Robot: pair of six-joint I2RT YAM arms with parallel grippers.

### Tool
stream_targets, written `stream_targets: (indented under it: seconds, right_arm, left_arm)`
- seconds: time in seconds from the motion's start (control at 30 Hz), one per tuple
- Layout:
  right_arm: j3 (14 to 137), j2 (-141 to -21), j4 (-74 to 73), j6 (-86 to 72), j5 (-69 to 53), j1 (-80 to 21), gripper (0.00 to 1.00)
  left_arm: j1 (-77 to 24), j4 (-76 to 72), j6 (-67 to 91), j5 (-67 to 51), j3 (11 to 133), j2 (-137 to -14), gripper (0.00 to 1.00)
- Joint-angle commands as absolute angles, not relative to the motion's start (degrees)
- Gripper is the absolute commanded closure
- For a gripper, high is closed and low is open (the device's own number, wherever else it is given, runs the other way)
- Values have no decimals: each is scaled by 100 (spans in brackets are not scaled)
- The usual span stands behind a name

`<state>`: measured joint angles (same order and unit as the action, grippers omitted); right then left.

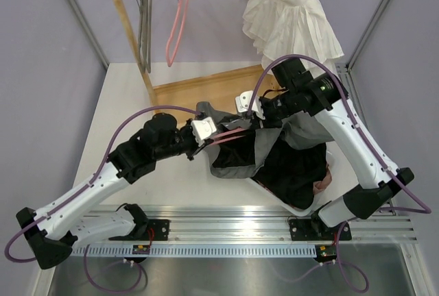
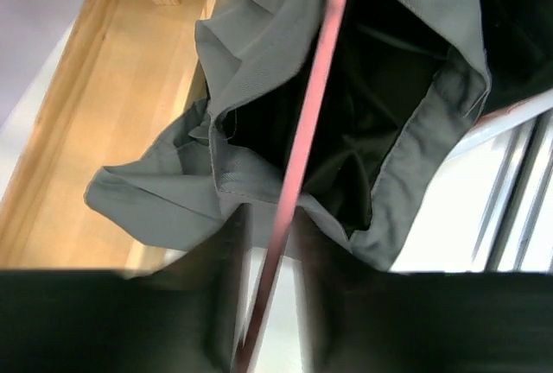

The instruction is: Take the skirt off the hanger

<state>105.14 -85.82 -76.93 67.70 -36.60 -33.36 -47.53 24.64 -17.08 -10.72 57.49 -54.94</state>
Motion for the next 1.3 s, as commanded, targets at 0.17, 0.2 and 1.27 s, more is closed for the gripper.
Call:
stream_targets:
  seconds: [0.17, 0.2, 1.27]
  right_arm:
    - [10714, -8692, -7664, 6820, -3375, -3375, 81]
    - [10696, -8710, -7699, 6829, -3340, -3366, 76]
    - [11830, -9852, -5942, 4985, -3384, -1942, 99]
  left_arm:
    - [-4764, 2812, -1855, -818, 5810, -5213, 100]
    - [-4764, 2882, -1802, -756, 5810, -5151, 100]
    - [-4746, 4966, 1300, 351, 6046, -2058, 100]
